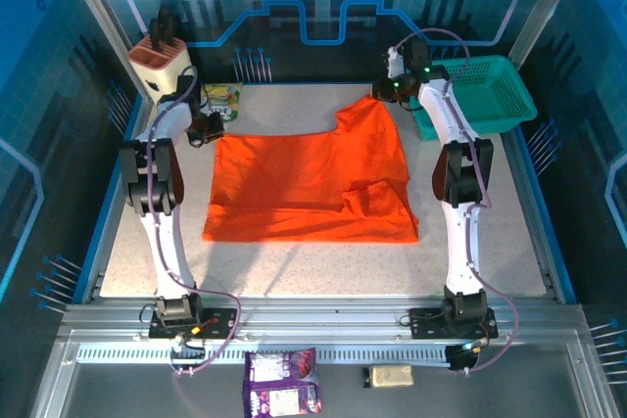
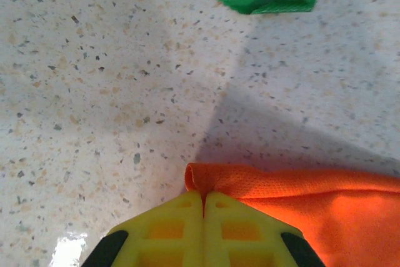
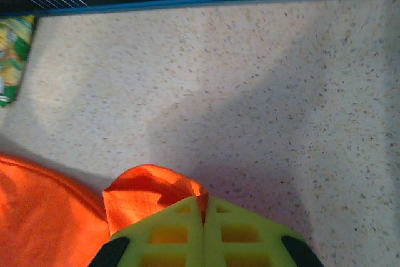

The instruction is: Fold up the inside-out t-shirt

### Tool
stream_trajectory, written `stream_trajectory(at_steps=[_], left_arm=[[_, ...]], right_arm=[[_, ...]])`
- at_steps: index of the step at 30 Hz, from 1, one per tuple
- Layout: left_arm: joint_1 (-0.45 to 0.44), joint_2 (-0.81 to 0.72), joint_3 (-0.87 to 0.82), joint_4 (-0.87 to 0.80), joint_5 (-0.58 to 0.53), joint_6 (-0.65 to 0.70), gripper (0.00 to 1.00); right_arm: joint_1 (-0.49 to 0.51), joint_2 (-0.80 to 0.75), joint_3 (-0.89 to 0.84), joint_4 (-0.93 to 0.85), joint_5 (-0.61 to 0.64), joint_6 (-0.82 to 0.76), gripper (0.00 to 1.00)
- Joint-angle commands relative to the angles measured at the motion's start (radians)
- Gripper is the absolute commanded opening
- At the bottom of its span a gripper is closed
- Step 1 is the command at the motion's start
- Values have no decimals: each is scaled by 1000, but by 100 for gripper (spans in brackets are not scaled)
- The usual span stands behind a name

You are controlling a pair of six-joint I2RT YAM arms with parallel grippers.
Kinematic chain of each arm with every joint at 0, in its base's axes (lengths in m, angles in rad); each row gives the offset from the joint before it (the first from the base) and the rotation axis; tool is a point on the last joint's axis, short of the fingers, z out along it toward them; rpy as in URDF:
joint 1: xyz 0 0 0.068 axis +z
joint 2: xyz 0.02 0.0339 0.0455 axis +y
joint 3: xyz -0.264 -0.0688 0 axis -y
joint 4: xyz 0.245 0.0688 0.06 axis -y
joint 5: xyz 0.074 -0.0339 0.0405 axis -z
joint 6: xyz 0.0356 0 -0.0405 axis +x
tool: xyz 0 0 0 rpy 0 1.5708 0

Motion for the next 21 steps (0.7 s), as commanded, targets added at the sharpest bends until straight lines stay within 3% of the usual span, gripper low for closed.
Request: stream_trajectory(at_steps=[1,21], left_arm=[[7,-89,-62,63,38,-34,0],[6,-385,-466,252,58,-118,0]], right_arm=[[-2,-73,-84,3,-17,7,0],[13,-493,-585,48,-5,45,0]])
